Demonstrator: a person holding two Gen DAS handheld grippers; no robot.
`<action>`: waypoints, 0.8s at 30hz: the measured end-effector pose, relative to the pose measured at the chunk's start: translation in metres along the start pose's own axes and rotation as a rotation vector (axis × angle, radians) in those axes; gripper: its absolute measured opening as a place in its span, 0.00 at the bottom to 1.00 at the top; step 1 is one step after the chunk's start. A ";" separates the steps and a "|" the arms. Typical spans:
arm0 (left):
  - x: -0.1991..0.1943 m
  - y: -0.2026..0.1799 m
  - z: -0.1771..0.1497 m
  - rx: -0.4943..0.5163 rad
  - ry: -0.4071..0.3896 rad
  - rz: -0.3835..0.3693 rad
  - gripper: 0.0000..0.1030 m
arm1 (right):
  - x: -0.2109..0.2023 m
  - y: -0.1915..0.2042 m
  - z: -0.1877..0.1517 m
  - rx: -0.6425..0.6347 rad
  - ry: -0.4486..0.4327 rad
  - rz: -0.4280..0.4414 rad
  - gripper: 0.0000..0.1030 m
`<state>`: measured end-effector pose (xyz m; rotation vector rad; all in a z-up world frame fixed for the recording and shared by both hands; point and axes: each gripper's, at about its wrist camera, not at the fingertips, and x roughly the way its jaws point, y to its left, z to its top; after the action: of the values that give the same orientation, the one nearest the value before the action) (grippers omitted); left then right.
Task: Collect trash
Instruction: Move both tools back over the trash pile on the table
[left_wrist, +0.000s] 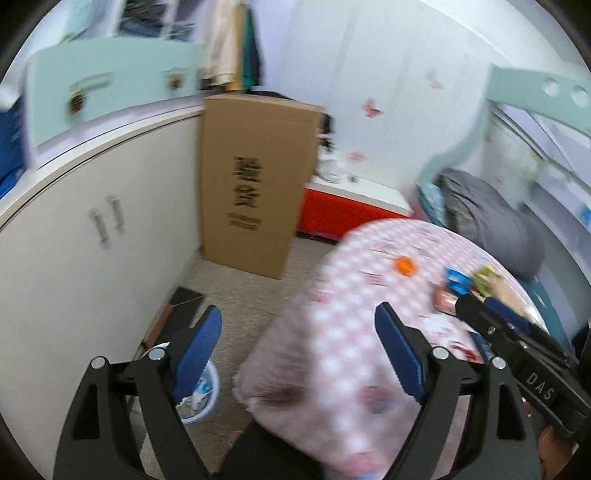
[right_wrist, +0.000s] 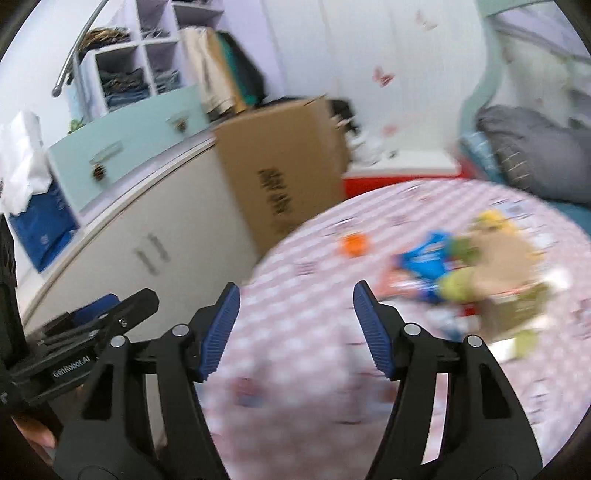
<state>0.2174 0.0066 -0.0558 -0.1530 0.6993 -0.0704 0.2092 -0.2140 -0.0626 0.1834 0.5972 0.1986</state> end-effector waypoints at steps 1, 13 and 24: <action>0.002 -0.016 0.001 0.021 0.004 -0.021 0.80 | -0.006 -0.013 0.001 0.014 -0.012 -0.021 0.61; 0.041 -0.146 0.000 0.160 0.082 -0.148 0.80 | -0.026 -0.137 -0.004 0.212 -0.003 -0.092 0.62; 0.052 -0.136 -0.001 0.156 0.087 -0.085 0.80 | 0.002 -0.112 -0.011 -0.008 0.051 -0.164 0.84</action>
<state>0.2547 -0.1334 -0.0672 -0.0300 0.7713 -0.2132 0.2192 -0.3201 -0.0985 0.1212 0.6591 0.0469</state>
